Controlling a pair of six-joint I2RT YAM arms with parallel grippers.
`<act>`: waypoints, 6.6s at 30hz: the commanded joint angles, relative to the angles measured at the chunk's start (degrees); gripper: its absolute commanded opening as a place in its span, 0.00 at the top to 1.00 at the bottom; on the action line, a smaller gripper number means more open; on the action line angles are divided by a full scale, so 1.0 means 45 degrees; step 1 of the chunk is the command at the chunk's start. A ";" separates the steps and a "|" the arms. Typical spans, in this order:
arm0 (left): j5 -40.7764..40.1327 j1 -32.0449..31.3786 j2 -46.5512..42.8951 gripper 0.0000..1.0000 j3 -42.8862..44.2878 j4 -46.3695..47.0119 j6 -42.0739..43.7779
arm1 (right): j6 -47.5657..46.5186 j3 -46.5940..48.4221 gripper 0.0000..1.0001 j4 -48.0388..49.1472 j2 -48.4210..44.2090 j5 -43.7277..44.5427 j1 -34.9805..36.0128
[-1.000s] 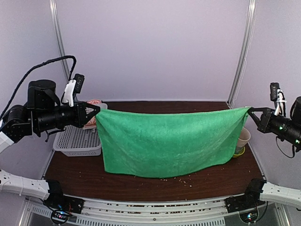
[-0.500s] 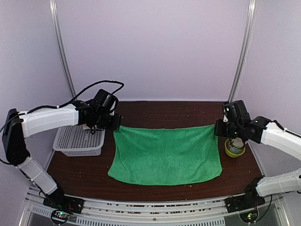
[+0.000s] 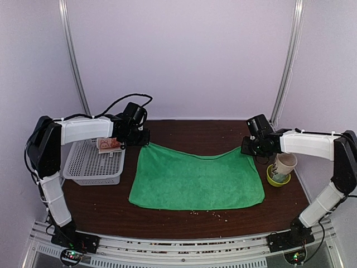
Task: Roll the towels
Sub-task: Fold the towel at the center of the board.
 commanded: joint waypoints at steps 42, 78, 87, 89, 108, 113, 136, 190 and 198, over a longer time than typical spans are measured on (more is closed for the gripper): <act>0.2647 0.0429 -0.1499 1.00 -0.2409 0.2176 0.0470 | 0.0008 -0.0217 1.00 -0.0803 -0.0890 -0.0815 -0.0495; 0.1597 -0.0078 -0.6514 1.00 -0.5457 0.4479 -0.0536 | 0.0365 -0.2445 1.00 0.0710 -0.6154 -0.0373 -0.0370; 0.2579 -0.0437 -1.0175 1.00 -0.7795 0.4261 -0.0926 | -0.0503 -0.3107 1.00 -0.0507 -0.9617 -0.1980 -0.0345; 0.2627 -0.0471 -1.1301 1.00 -0.8083 0.4006 -0.0948 | -0.0660 -0.3050 1.00 -0.0925 -1.0614 -0.2136 -0.0330; 0.3115 -0.0590 -1.2525 1.00 -0.7907 0.3790 -0.0572 | -0.0367 -0.3358 1.00 -0.1063 -1.1126 -0.1460 -0.0341; 0.2337 -0.0153 -0.9741 1.00 -0.7155 0.4370 -0.0372 | -0.0271 -0.3203 1.00 0.0220 -0.8198 -0.0976 -0.0526; 0.1965 0.1499 -0.2604 1.00 -0.2623 0.4993 -0.0191 | -0.0426 0.0592 1.00 0.1985 -0.0582 -0.0730 -0.1105; 0.2864 -0.0308 -0.7248 1.00 -1.0385 0.6149 -0.1652 | 0.1024 -0.6275 1.00 -0.0161 -0.6865 -0.1355 -0.0314; 0.3298 -0.0545 -0.7454 1.00 -1.0498 0.6190 -0.1447 | 0.1034 -0.6686 1.00 -0.0262 -0.7435 -0.1382 -0.0149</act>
